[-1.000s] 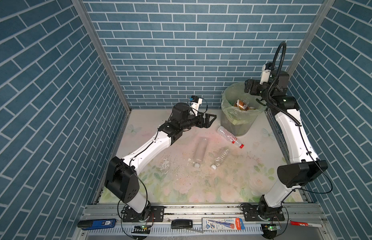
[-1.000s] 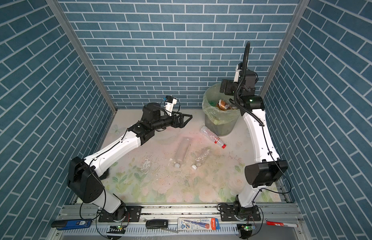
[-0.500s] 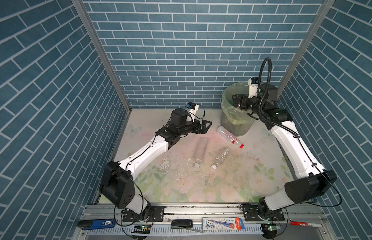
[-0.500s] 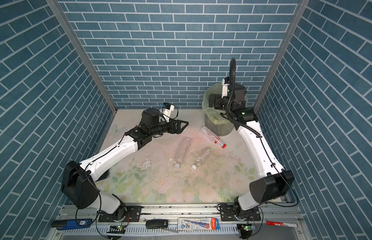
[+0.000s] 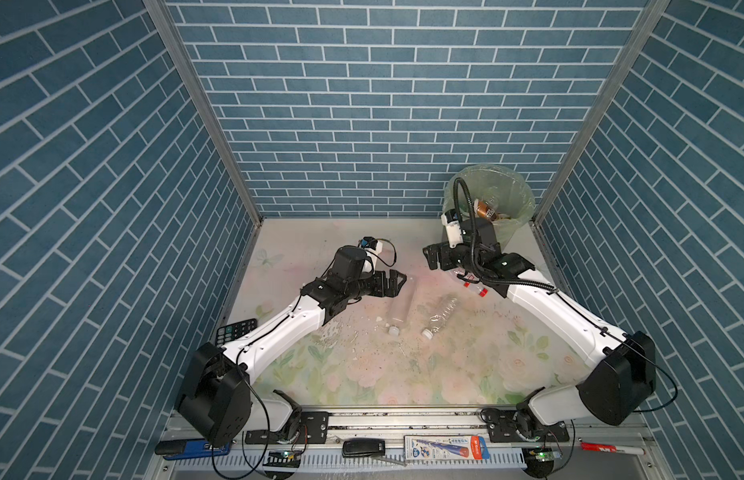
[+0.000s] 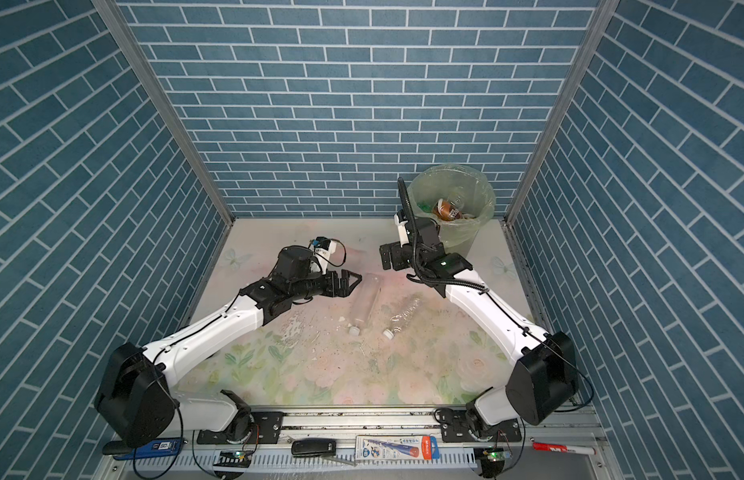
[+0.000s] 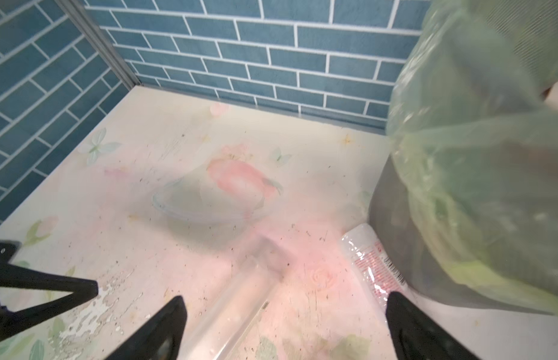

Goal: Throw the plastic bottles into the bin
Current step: 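Lower the left gripper onto the frosted bottle while the right moves toward it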

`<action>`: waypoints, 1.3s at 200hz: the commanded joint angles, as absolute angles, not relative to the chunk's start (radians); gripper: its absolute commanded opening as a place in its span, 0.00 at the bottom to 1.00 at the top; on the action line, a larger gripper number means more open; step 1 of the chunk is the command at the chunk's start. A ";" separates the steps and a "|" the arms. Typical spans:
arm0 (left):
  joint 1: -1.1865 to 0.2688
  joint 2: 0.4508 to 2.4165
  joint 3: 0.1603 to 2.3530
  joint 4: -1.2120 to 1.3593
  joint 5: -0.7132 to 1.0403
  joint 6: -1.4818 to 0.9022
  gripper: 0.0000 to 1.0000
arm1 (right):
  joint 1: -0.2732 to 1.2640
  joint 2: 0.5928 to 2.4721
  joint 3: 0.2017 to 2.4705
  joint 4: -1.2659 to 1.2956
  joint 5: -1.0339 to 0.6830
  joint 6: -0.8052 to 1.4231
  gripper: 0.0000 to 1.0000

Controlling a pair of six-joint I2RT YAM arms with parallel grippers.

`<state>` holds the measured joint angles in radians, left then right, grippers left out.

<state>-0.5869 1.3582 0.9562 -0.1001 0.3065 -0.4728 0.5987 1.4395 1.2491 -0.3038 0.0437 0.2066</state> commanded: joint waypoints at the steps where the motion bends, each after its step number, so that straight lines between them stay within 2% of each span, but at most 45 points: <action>1: -0.587 1.343 0.904 -0.107 0.284 -0.497 0.99 | 0.604 1.377 1.153 -0.241 0.074 0.253 0.99; 35: -0.607 1.389 0.890 -0.158 0.224 -0.477 0.99 | 0.604 1.337 1.022 -0.194 0.098 0.300 0.99; 78: -0.719 1.501 0.979 -0.290 0.042 -0.407 0.99 | 0.602 1.292 0.916 -0.192 0.125 0.361 0.99; 127: -0.809 1.661 1.086 -0.350 -0.073 -0.390 0.99 | 0.581 1.214 0.839 -0.212 0.155 0.392 0.99; 180: -0.842 1.831 1.230 -0.439 -0.142 -0.386 0.99 | 0.506 1.161 0.784 -0.202 0.074 0.416 0.99; 231: -0.842 1.869 1.233 -0.441 -0.150 -0.388 0.82 | 0.432 1.153 0.757 -0.177 0.002 0.429 0.99; 260: -0.842 1.894 1.235 -0.454 -0.145 -0.382 0.76 | 0.416 1.161 0.750 -0.166 -0.012 0.431 0.99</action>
